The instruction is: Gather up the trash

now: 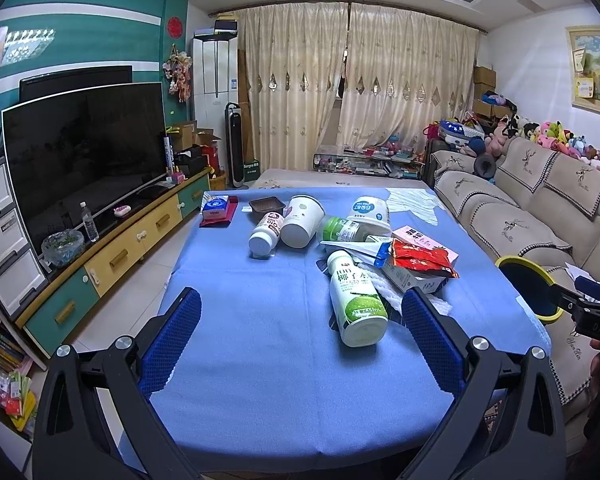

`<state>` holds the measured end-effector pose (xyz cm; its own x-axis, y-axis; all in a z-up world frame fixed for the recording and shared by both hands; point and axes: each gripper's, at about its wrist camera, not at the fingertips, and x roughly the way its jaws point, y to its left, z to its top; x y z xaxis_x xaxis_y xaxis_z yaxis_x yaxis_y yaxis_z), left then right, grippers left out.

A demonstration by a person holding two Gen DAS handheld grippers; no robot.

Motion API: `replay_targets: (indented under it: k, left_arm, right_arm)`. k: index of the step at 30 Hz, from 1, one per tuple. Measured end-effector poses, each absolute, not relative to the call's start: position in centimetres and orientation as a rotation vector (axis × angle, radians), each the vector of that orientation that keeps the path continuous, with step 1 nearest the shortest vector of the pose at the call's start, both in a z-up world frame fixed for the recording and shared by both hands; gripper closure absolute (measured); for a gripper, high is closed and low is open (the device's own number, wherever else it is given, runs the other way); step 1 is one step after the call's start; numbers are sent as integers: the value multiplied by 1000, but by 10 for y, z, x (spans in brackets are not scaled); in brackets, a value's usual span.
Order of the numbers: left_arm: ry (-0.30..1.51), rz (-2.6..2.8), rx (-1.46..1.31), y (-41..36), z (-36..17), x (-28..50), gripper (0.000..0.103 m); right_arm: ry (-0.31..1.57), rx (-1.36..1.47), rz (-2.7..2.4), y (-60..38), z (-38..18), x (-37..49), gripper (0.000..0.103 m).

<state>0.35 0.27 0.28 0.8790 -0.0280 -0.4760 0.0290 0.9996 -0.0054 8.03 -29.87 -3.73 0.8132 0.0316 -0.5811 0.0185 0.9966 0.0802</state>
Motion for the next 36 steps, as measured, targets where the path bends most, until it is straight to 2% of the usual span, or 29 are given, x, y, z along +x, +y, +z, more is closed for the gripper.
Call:
replay_targets:
  k: [36]
  left_arm:
    - [508, -30, 7, 2, -1, 6, 4]
  right_arm:
    - [634, 93, 7, -300, -42, 82, 6]
